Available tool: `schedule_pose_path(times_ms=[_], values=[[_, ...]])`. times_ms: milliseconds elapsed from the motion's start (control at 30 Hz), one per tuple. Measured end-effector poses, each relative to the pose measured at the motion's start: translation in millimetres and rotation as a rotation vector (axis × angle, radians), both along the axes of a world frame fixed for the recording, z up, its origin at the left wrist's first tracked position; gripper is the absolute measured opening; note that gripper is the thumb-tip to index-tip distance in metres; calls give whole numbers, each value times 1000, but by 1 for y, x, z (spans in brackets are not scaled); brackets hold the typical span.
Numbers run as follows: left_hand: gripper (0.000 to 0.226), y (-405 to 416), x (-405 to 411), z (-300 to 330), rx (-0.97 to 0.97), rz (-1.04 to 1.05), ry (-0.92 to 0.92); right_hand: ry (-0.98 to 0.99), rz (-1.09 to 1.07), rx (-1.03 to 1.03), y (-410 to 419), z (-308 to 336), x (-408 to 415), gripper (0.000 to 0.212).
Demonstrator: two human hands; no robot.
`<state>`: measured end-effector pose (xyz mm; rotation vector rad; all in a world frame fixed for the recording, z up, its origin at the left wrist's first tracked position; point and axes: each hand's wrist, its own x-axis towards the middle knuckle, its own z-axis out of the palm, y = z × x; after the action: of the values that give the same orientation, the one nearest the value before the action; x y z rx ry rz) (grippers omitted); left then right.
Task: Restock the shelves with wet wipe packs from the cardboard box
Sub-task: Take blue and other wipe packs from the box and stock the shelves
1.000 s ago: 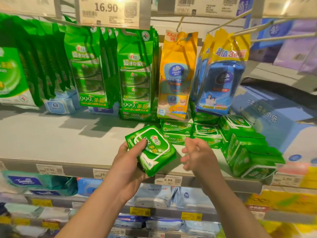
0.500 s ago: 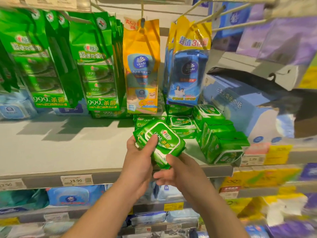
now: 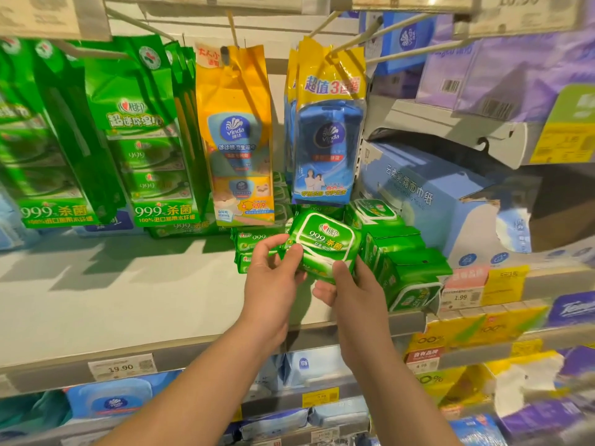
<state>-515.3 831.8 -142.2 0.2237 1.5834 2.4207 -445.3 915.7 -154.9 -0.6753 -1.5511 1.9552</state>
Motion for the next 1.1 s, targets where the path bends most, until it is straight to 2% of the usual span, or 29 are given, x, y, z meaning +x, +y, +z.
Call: schedule_pose_path(times_ms=[233, 333, 500, 600, 667, 733, 800, 867, 1000, 1100], values=[[41, 19, -13, -4, 29, 17, -44, 115, -126, -124, -4, 1, -18, 52], [34, 22, -18, -5, 14, -6, -47, 114, -163, -121, -1, 1, -23, 55], [21, 28, -23, -4, -36, 4, -51, 95, -207, -198, 4, -1, -33, 46], [22, 31, -25, -4, -105, 44, -40, 113, -189, -213, 11, -9, -40, 45], [25, 32, -28, -7, -121, 36, -58, 112, -199, -172, 13, -10, -44, 56], [10, 33, -27, -8, -103, -6, -97, 91, -195, -137, 13, -8, -46, 71], [5, 32, -25, -5, -42, -54, -153, 71, -162, -94, 15, -5, -46, 77], [7, 29, -25, -2, -20, -96, -183, 44, -145, -50, 18, -5, -45, 71], [30, 14, -27, -2, -95, -139, -188, -26, -167, -34, 18, -10, -46, 62], [20, -2, -30, -5, -96, -25, -190, -34, -161, -30, 17, -10, -52, 49]])
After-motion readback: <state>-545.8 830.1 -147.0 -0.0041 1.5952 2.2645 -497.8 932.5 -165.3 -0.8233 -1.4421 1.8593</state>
